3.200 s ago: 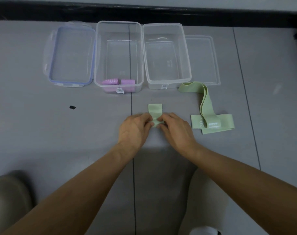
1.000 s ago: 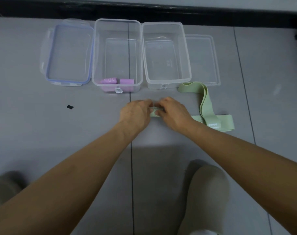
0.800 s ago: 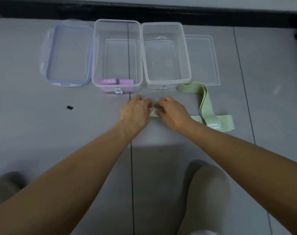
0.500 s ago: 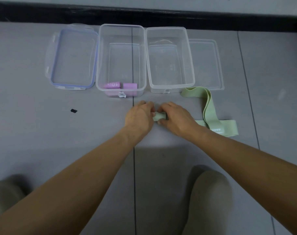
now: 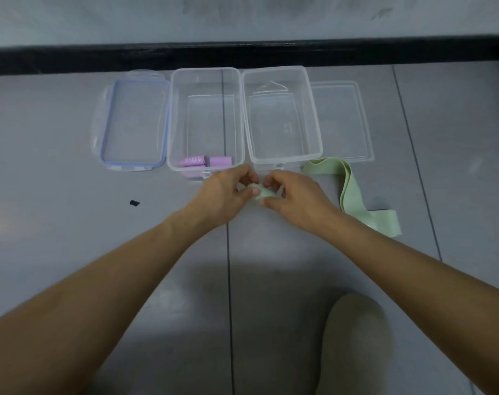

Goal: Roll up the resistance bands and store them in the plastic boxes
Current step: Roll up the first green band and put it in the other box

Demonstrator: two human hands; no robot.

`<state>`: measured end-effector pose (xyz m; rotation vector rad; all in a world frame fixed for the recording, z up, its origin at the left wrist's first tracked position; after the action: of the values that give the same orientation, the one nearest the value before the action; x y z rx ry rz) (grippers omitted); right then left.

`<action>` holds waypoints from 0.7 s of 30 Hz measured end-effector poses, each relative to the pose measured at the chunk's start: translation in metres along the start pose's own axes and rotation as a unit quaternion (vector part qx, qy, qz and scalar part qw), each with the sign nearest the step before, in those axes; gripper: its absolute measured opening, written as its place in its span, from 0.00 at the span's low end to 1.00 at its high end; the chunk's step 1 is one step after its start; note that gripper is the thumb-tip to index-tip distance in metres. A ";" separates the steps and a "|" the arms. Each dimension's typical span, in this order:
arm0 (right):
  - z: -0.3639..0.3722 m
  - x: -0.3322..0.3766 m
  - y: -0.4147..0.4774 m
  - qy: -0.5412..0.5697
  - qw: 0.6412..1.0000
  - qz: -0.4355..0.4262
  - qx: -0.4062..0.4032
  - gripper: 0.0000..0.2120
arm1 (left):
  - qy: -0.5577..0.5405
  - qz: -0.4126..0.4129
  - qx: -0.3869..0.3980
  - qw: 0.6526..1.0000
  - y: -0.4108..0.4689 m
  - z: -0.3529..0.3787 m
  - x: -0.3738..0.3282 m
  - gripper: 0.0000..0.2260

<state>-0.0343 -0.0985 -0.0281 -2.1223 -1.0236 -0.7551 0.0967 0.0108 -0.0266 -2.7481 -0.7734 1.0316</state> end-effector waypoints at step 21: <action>-0.089 0.041 0.110 -0.179 0.981 -0.050 0.053 0.13 | 0.112 -0.021 -0.063 0.992 0.091 -0.063 -0.027 0.12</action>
<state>0.0589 -0.2005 0.0233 -2.1713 -1.3343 -0.3585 0.1587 -0.0766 0.0130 -2.8721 -0.8833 0.6724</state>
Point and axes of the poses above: each hand's wrist, its own y-axis towards the middle knuckle, its own z-axis out of the palm, x = y × z, the point moved 3 cm from there along y, towards the middle knuckle, and after that the axes turned 9 degrees about y, right-handed, at the moved point
